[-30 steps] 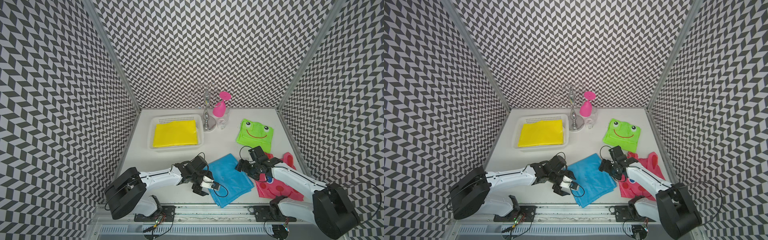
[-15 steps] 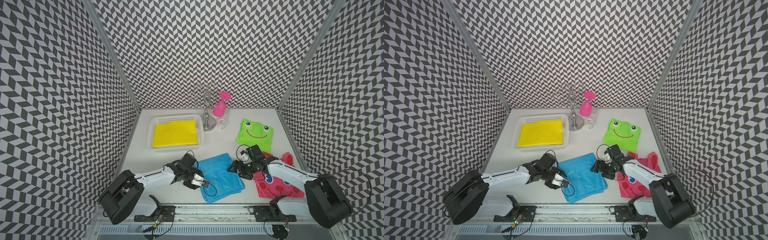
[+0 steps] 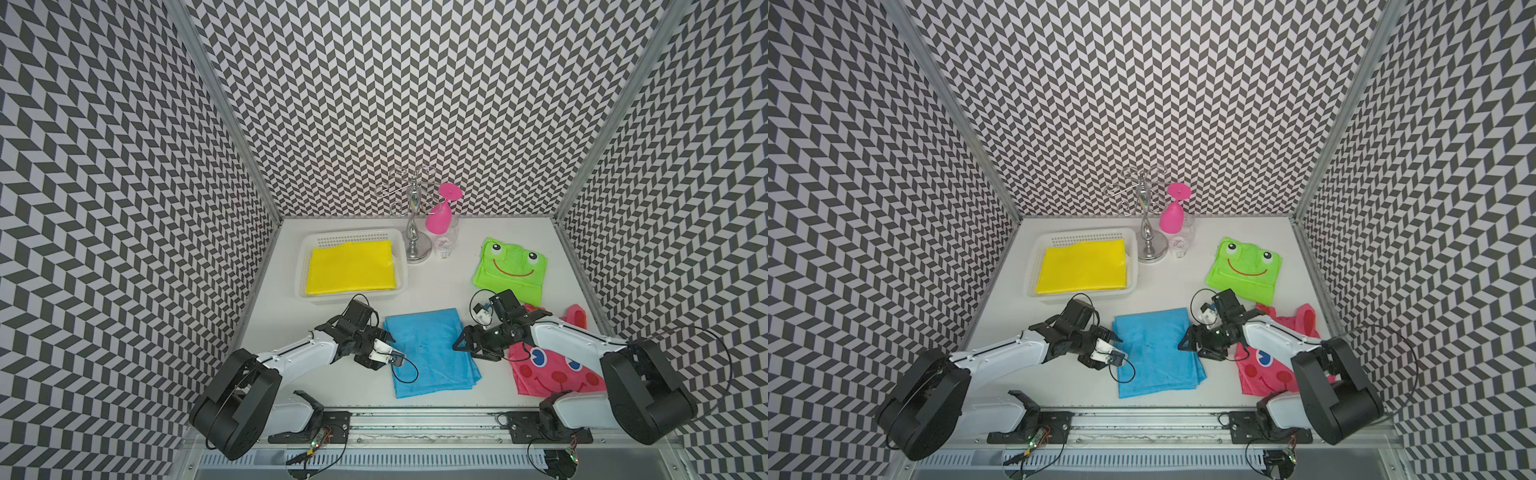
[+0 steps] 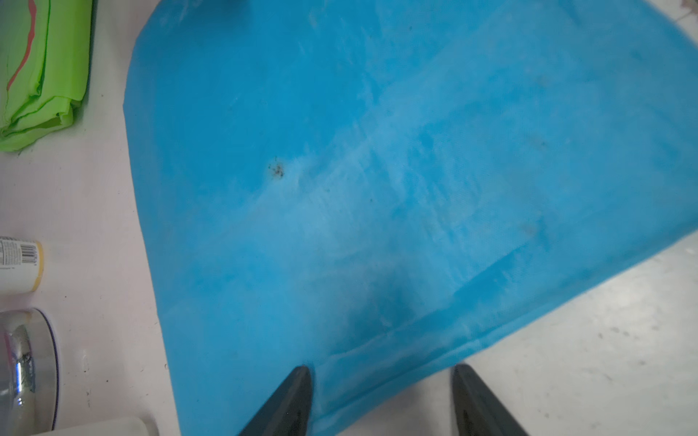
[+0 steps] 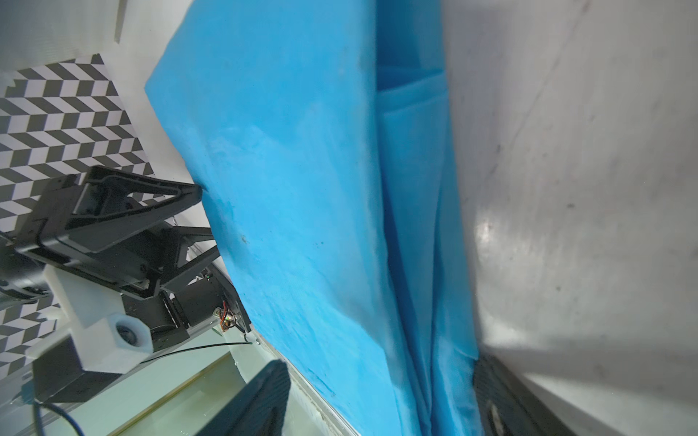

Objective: Put the folded raincoat in the basket
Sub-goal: Pick up the raincoat from the center of the board.

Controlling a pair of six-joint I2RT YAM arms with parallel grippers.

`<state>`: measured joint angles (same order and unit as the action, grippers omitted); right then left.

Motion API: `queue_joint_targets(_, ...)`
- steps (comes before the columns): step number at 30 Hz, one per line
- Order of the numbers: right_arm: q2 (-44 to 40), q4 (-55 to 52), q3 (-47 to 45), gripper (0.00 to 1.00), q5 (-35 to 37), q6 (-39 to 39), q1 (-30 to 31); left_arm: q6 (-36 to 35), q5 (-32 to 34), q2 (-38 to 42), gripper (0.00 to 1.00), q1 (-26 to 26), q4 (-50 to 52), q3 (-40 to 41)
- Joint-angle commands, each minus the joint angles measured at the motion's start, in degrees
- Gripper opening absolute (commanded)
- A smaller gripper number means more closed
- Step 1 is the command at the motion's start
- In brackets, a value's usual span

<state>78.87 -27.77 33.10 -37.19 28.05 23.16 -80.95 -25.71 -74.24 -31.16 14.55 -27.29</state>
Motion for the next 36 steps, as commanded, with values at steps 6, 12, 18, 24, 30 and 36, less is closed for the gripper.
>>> queue_joint_targets(6,6.36,-1.87,-4.43,0.50,3.82,-0.58,2.50,2.90,-2.01,-0.80,0.67,0.18,2.52,2.06)
queue_joint_targets(12,6.56,4.84,-4.89,0.09,-4.17,-1.91,3.44,4.03,-4.70,2.75,0.70,0.31,6.51,0.32)
queue_joint_targets(18,4.92,7.33,-3.59,0.00,-12.60,-1.50,3.23,3.89,-9.66,4.21,0.79,3.89,17.53,-6.54)
queue_joint_targets(24,-2.62,6.68,-2.18,0.00,-10.00,3.85,-1.69,12.00,-14.01,6.81,0.81,8.68,27.11,-17.36)
queue_joint_targets(30,-7.12,3.57,0.38,0.00,-6.63,16.01,-5.14,18.65,-19.10,7.83,0.79,6.60,25.71,-19.03)
queue_joint_targets(36,-10.92,11.93,0.54,0.00,-10.92,30.77,-5.23,24.05,-13.31,4.31,0.85,-3.77,9.52,-17.59)
